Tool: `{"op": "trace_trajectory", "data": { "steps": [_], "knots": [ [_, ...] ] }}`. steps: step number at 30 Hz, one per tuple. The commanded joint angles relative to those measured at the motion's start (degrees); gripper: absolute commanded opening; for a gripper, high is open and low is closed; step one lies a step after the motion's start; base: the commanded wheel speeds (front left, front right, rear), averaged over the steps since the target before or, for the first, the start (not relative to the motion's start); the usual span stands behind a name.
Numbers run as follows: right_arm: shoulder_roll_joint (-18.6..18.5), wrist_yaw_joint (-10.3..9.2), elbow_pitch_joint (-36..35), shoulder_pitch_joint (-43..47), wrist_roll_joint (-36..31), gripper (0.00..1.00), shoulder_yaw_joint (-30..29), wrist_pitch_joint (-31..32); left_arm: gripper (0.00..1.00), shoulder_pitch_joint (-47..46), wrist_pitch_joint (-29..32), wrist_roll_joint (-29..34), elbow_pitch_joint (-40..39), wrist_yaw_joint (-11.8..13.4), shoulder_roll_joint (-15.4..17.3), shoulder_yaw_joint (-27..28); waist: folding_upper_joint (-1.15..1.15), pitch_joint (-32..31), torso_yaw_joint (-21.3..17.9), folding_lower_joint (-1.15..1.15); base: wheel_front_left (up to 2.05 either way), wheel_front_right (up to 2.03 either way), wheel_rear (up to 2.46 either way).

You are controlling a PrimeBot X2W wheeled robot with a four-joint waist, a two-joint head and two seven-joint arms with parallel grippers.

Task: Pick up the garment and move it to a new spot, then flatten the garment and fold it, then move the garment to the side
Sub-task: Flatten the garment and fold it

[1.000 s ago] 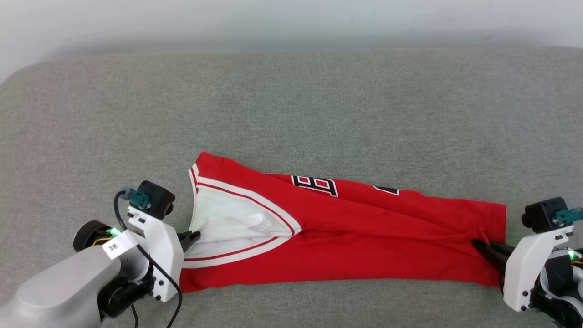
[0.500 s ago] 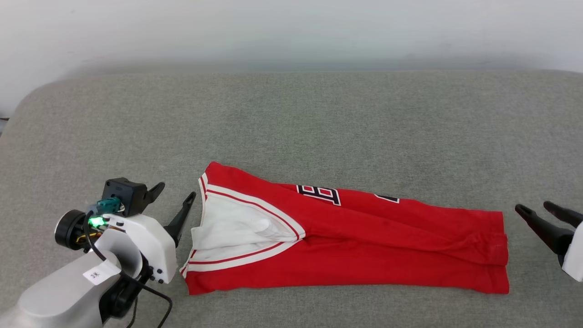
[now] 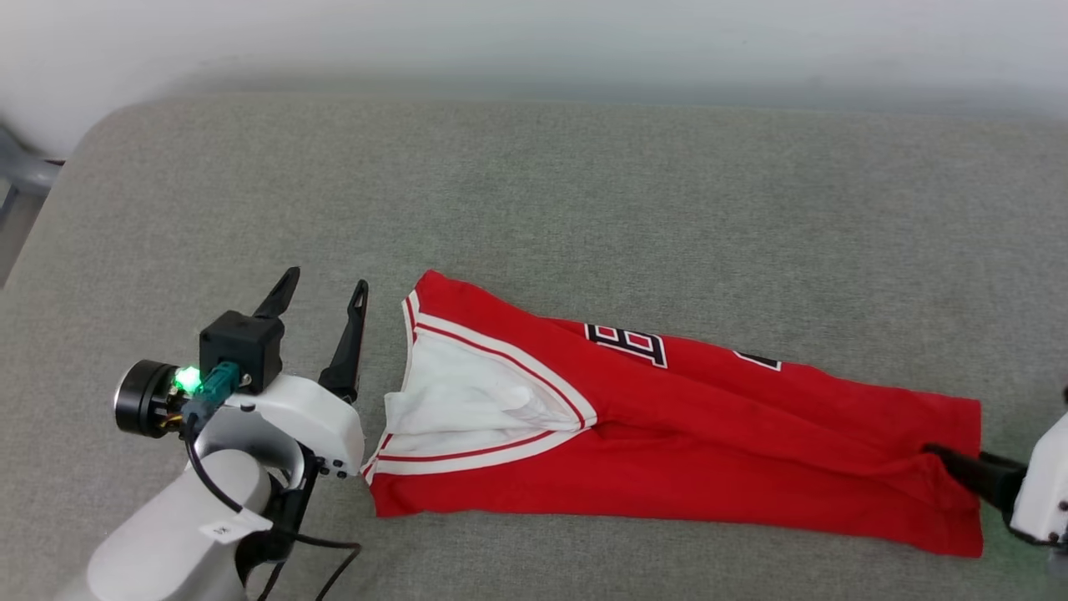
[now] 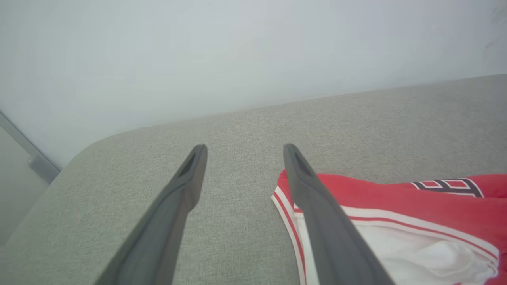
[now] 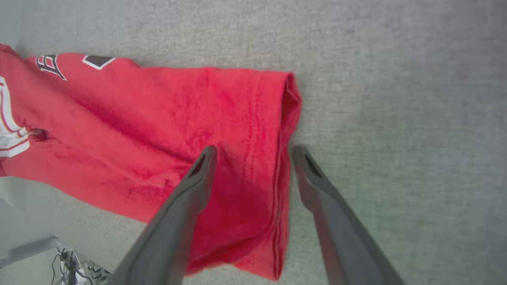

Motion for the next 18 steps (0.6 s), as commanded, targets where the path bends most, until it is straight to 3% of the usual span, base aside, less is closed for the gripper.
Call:
{"op": "trace_trajectory", "data": {
  "steps": [1, 9, 17, 18],
  "knots": [
    [0.9, -0.03, 0.7, 1.0, 0.3, 1.0, 0.5, 0.5, 1.0, 2.0, -0.4, 2.8, -0.6, 0.4, -1.3, 2.9, 0.0, 0.7, 0.8, 0.0, 0.0, 0.0, 0.0],
    [5.5, -0.03, 1.9, 2.8, 3.2, 1.0, 3.3, 0.8, 1.0, 11.3, -0.4, 16.3, -4.7, 1.2, -8.3, 16.4, 0.0, 1.4, 1.9, 0.0, 0.0, 0.0, 0.0],
    [6.6, -0.03, 1.9, 2.9, 6.1, 1.0, 5.7, 0.0, 1.0, 17.6, -0.4, 25.8, -6.6, -2.7, -14.8, 25.4, 0.0, 1.5, 2.0, 0.0, 0.0, 0.0, 0.0],
    [6.4, -0.03, 1.8, 2.7, 6.2, 0.42, 5.9, -0.5, 1.0, 18.1, -0.4, 26.8, -6.6, -3.2, -15.5, 26.2, 0.0, 1.4, 2.1, 0.0, 0.0, 0.0, 0.0]
  ]
}}
